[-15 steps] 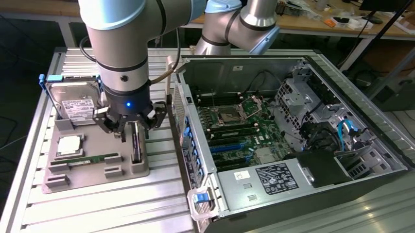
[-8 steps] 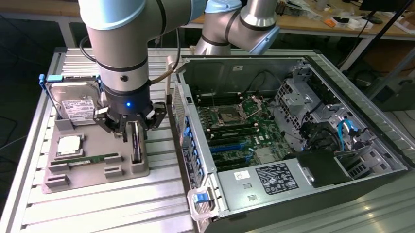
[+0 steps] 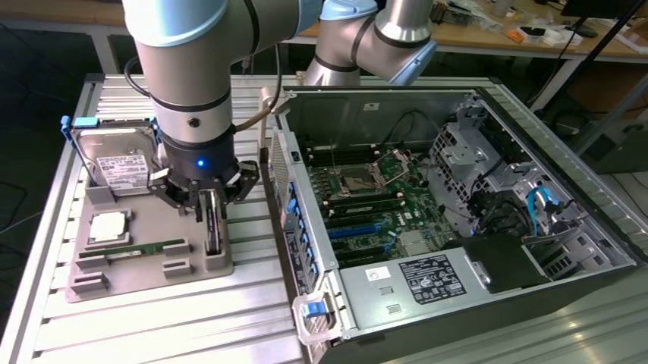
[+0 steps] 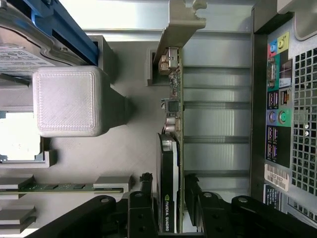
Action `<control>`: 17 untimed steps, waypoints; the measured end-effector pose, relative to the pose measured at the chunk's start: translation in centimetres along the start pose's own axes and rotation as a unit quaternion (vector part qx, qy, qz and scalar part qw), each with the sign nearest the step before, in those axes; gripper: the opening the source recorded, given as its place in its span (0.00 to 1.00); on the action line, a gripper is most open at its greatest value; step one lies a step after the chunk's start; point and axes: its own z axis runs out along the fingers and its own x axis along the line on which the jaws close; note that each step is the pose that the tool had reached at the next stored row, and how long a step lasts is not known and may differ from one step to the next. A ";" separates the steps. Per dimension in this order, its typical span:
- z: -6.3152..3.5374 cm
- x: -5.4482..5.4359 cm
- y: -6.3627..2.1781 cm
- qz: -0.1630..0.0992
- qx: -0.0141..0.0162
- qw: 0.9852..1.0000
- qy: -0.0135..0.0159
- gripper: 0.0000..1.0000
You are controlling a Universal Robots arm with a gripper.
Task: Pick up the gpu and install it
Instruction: 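Pick up the gpu and move the gpu toward the slot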
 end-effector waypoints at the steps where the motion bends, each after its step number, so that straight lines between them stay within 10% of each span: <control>1: 0.03 0.0 0.00 0.000 0.000 1.000 0.000 0.40; 17: 0.05 -0.2 -0.01 0.000 0.000 1.000 0.000 0.27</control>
